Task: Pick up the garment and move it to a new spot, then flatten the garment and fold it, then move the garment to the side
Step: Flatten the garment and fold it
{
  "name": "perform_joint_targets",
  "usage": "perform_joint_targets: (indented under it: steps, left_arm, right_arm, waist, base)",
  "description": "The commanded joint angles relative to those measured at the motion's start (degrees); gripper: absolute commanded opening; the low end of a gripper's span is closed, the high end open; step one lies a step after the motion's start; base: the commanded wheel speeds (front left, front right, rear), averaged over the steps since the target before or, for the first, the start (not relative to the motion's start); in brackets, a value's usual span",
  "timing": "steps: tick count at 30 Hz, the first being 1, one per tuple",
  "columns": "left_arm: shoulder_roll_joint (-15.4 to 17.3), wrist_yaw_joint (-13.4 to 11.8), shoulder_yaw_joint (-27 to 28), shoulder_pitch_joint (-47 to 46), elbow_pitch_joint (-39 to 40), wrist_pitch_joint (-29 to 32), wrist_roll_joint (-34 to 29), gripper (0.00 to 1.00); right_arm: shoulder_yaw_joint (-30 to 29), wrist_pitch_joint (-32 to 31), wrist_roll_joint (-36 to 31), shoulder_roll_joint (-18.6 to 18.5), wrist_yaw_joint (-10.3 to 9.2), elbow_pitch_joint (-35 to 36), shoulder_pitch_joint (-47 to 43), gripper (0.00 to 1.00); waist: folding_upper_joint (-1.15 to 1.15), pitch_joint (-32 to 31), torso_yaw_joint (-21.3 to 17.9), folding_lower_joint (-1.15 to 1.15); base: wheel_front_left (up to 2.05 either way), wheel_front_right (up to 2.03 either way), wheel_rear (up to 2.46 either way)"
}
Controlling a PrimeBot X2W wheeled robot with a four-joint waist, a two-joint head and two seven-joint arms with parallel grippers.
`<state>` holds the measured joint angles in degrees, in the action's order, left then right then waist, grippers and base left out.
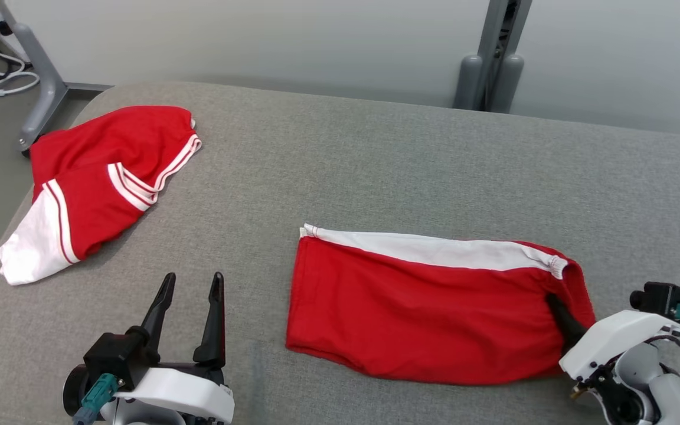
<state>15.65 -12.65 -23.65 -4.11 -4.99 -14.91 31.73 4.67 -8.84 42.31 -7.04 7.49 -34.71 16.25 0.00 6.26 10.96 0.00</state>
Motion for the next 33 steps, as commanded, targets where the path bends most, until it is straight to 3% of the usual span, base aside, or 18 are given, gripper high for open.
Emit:
perform_joint_targets:
  steps: [1,9,15,18,33]
  left_arm:
    - [0.2,0.3,-0.2,-0.9,0.3,-0.2,-0.5,1.0]
    - [0.0,0.4,-1.2,-1.1,0.9,0.6,-0.5,1.0]
    - [-0.2,0.6,-1.8,-1.3,1.1,0.9,-0.3,1.0]
    - [-0.1,0.6,-2.0,-1.2,1.0,1.0,-0.2,1.0]
    - [0.0,0.7,-2.6,-0.7,0.8,1.0,0.3,1.0]
  right_arm:
    - [0.0,-0.8,1.2,-2.0,0.01,1.0,0.3,0.0]
    - [-1.7,-4.2,3.8,-8.7,0.01,3.9,0.6,0.0]
    - [-5.1,-6.3,0.6,-11.9,0.01,3.6,1.6,0.0]
    - [-6.1,-7.3,-0.6,-11.1,0.01,4.4,2.3,0.0]
    - [-3.9,-13.3,-7.1,1.2,0.01,15.7,1.2,0.0]
  waist:
    - [0.0,-0.6,-1.6,0.0]
    - [0.0,-1.2,-5.2,0.0]
    - [0.0,-1.2,-7.5,0.0]
    - [0.0,-1.4,-8.3,0.0]
    - [0.0,-3.1,-9.1,0.0]
  base:
    - [0.0,0.0,0.0]
    - [0.0,0.0,0.0]
    - [0.0,0.0,0.0]
    - [0.0,0.0,0.0]
    - [0.0,0.0,0.0]
